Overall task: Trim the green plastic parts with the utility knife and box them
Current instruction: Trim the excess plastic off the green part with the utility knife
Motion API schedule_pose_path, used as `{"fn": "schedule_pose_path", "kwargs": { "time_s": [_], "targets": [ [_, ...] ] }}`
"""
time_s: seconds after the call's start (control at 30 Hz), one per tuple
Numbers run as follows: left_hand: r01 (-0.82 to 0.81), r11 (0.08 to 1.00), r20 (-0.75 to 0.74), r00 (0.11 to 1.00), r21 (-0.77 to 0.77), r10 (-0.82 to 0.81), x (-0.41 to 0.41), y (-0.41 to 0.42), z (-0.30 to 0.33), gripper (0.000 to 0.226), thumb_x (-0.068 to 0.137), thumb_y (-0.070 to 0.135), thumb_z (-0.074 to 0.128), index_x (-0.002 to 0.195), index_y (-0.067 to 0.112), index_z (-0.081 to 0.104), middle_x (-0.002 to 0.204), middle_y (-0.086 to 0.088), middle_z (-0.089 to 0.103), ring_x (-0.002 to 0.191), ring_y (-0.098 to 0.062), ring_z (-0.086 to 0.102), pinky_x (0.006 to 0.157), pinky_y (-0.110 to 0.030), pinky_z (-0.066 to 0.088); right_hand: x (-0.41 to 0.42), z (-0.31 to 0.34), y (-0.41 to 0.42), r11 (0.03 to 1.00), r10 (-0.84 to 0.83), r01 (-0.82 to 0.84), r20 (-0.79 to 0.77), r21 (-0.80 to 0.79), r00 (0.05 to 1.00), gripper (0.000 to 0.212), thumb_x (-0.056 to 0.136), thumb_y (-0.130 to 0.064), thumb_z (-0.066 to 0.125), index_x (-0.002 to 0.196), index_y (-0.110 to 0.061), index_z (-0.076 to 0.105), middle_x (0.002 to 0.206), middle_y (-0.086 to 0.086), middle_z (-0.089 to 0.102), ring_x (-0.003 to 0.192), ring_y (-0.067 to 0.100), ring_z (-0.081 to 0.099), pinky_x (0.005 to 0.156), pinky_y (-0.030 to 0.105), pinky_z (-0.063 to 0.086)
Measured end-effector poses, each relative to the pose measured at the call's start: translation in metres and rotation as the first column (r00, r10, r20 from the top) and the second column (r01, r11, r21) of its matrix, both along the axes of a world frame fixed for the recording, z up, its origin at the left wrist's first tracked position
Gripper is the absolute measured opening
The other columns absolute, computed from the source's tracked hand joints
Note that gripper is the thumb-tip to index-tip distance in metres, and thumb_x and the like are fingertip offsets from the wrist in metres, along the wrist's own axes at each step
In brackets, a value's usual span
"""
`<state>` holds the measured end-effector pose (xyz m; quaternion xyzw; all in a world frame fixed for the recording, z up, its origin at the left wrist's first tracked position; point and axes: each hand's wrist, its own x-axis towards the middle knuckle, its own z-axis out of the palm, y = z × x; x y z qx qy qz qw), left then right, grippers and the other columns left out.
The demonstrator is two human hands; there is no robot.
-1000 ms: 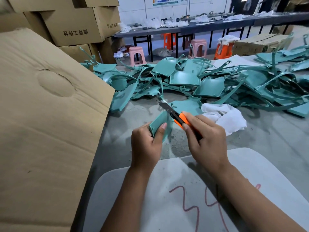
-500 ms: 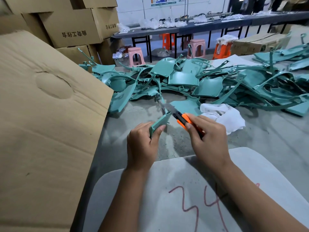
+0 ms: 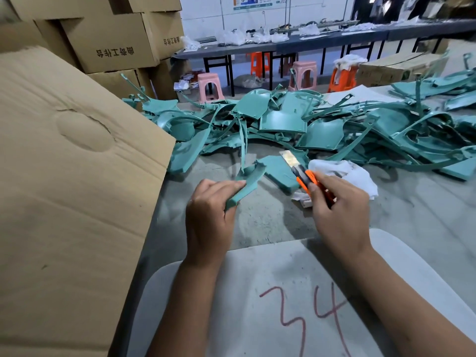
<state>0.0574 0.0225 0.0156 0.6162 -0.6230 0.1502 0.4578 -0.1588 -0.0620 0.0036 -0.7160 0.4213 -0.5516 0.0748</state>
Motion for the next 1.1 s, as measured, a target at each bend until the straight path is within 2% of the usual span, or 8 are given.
{"fn": "schedule_pose_path", "kwargs": {
  "time_s": [0.13,0.47,0.67,0.77,0.87,0.97,1.03,1.1],
  "targets": [
    [0.013,1.000,0.062,0.998,0.001,-0.013,0.000,-0.002,-0.001,0.035,0.084,-0.004,0.075,0.115,0.011,0.077,0.109,0.002,0.077,0.094,-0.020,0.058,0.077,-0.039,0.053,0.012,0.000,0.014,0.948,0.310,-0.312,-0.046,-0.063,0.950,0.027,0.102,-0.019,0.062,0.127,-0.017,0.073,0.085,-0.005,0.066,0.074,0.018,0.061,0.064,0.034,0.050],
    [0.029,0.999,0.085,0.996,-0.016,-0.027,0.003,-0.002,0.000,0.044,0.079,-0.013,0.070,0.115,0.012,0.078,0.110,0.002,0.076,0.103,-0.027,0.056,0.084,-0.047,0.049,0.006,-0.001,0.008,0.944,0.331,-0.326,-0.139,0.059,0.933,0.027,0.099,-0.023,0.061,0.122,-0.025,0.076,0.086,-0.007,0.071,0.075,0.017,0.064,0.061,0.040,0.052],
    [0.054,0.989,-0.149,0.986,-0.138,-0.074,0.005,0.000,0.002,0.026,0.087,0.000,0.075,0.107,0.016,0.078,0.098,0.009,0.076,0.094,-0.010,0.065,0.080,-0.022,0.052,-0.004,-0.003,-0.007,0.989,-0.116,0.124,-0.098,0.076,0.988,0.023,0.098,-0.025,0.060,0.113,-0.019,0.078,0.085,-0.002,0.073,0.077,0.022,0.064,0.063,0.030,0.041],
    [-0.018,0.959,-0.796,0.562,-0.282,-0.223,-0.003,-0.003,0.013,0.015,0.093,0.016,0.072,0.107,0.025,0.072,0.102,0.013,0.078,0.098,-0.005,0.073,0.083,-0.022,0.057,-0.001,0.002,-0.002,0.991,-0.051,0.031,0.149,0.130,0.988,0.033,0.104,-0.042,0.049,0.102,-0.021,0.074,0.076,-0.013,0.064,0.071,0.007,0.055,0.063,0.031,0.039],
    [-0.016,0.937,-0.924,0.178,-0.348,-0.339,0.006,-0.005,0.018,0.025,0.101,0.024,0.063,0.126,0.020,0.064,0.121,0.001,0.074,0.112,-0.021,0.071,0.089,-0.044,0.060,0.001,0.006,0.003,0.987,-0.029,-0.008,0.226,0.159,0.974,0.038,0.104,-0.052,0.049,0.085,-0.021,0.059,0.068,-0.013,0.053,0.064,0.003,0.047,0.059,0.021,0.035],
    [0.160,0.964,-0.975,0.031,-0.211,-0.219,0.013,0.002,0.018,0.037,0.098,0.045,0.061,0.130,0.027,0.063,0.119,0.003,0.075,0.107,-0.025,0.073,0.077,-0.048,0.062,0.003,0.015,0.004,0.925,0.064,-0.263,0.571,0.273,0.818,0.031,0.095,-0.047,0.068,0.081,-0.021,0.059,0.062,-0.016,0.049,0.054,0.001,0.042,0.053,0.012,0.038],
    [0.363,0.932,-1.000,0.008,-0.019,-0.023,0.011,0.007,0.018,0.051,0.087,0.057,0.064,0.127,0.025,0.066,0.110,0.000,0.078,0.094,-0.025,0.077,0.068,-0.045,0.063,0.001,0.021,0.000,0.695,0.077,-0.670,0.899,0.262,0.431,0.023,0.095,-0.038,0.071,0.095,-0.016,0.063,0.064,-0.005,0.045,0.045,0.006,0.040,0.045,0.018,0.040],
    [0.516,0.845,-0.990,0.068,0.140,0.122,0.006,0.009,0.018,0.054,0.083,0.060,0.064,0.116,0.018,0.071,0.096,-0.002,0.080,0.076,-0.018,0.077,0.055,-0.031,0.060,-0.006,0.020,-0.006,0.433,0.012,-0.861,0.954,0.266,0.301,0.027,0.097,-0.037,0.063,0.102,-0.010,0.059,0.070,0.001,0.037,0.040,0.004,0.032,0.035,0.016,0.030]
  ]
}}
